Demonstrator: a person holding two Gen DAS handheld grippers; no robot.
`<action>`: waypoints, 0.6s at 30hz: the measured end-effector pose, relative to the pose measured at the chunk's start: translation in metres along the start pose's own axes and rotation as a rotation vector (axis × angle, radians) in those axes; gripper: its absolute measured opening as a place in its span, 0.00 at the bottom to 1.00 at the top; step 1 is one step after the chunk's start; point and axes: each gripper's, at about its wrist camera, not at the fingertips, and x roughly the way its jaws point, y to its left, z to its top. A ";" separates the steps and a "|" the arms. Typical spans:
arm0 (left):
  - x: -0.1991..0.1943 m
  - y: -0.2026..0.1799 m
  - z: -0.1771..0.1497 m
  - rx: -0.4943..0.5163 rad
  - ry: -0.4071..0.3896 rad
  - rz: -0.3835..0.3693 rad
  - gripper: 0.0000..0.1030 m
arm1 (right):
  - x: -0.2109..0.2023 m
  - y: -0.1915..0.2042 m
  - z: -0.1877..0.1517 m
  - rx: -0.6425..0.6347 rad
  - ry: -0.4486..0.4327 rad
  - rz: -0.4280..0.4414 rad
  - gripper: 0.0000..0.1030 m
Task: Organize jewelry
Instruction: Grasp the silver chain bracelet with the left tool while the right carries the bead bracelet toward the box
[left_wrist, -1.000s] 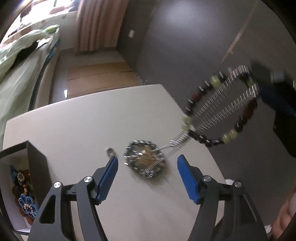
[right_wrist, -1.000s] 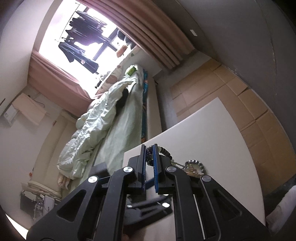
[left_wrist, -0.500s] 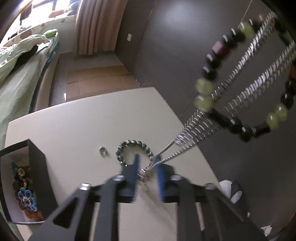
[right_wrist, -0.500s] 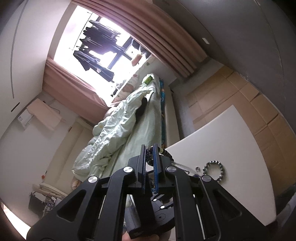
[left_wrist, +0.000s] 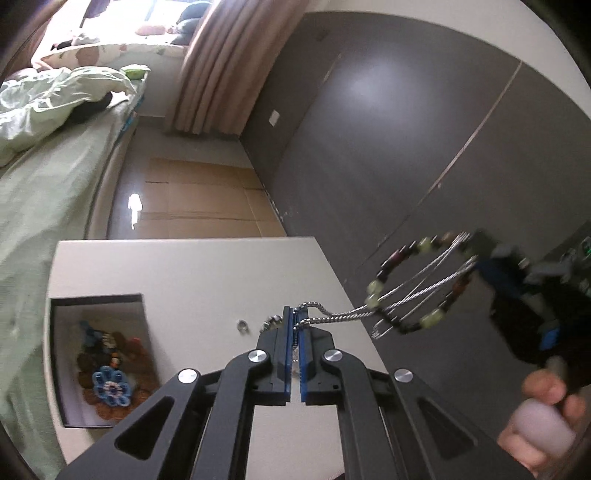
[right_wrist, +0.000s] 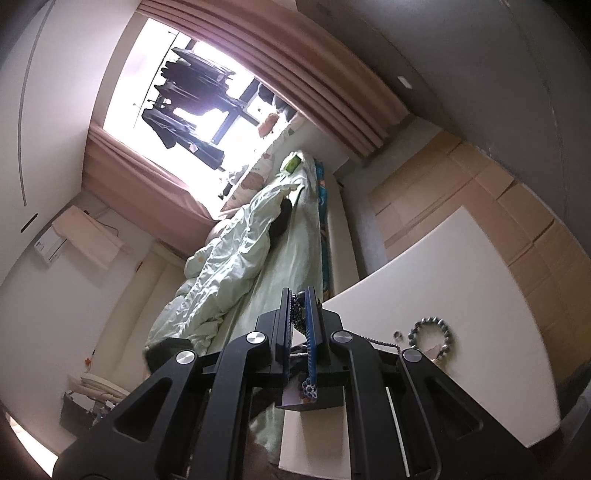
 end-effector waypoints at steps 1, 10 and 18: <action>-0.008 0.003 0.002 -0.007 -0.016 0.006 0.00 | 0.003 0.000 -0.001 0.003 0.006 0.001 0.08; -0.066 0.035 0.010 -0.059 -0.147 0.042 0.00 | 0.049 0.016 -0.024 0.020 0.103 0.050 0.08; -0.102 0.074 0.009 -0.145 -0.218 0.060 0.00 | 0.096 0.037 -0.053 0.043 0.205 0.119 0.08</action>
